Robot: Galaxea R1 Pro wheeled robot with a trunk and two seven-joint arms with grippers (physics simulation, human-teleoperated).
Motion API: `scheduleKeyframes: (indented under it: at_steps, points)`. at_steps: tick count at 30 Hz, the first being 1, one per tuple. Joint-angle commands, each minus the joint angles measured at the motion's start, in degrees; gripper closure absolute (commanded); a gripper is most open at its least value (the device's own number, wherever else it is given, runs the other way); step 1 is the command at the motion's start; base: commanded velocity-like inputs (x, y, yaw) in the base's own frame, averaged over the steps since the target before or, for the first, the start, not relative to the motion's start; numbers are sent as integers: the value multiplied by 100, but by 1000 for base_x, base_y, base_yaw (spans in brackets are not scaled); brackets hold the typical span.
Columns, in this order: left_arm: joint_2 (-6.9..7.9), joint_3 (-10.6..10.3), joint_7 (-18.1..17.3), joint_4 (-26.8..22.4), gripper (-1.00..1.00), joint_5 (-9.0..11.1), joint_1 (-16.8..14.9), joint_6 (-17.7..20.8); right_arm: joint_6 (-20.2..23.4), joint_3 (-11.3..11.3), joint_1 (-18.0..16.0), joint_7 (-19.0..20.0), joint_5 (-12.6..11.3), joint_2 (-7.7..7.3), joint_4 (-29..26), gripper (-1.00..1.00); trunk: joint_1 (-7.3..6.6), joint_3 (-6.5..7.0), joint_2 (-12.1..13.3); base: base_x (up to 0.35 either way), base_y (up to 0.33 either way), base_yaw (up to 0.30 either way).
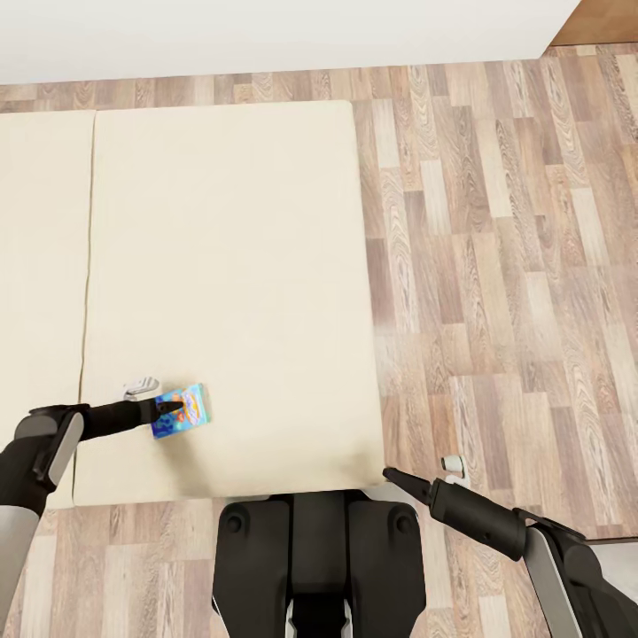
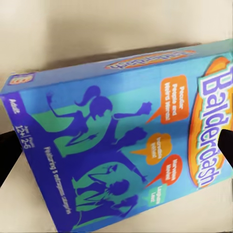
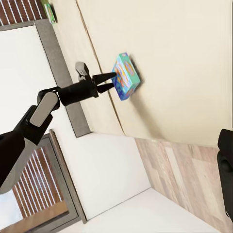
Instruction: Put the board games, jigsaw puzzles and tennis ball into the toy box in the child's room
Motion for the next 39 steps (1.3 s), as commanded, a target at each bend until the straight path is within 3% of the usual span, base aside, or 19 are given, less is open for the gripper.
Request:
scheduleKeyframes:
  at_steps: [1, 11, 39]
  points:
    - [-3, 7, -1, -3, -100, 32, 0, 2, 26, -3, -2, 12, -6, 0, 0, -100, 3, -5, -9, 0, -51, 0]
    - [-19, 0, -10, -6, -100, 32, 28, -208, 26, -3, -2, 12, -6, 0, 0, -100, 3, -5, -9, 0, -51, 0]
    - [-74, -3, -18, -76, -100, 32, 30, -210, 26, -5, -2, 17, -6, -1, 0, -100, 3, -5, -9, 0, -154, 0]
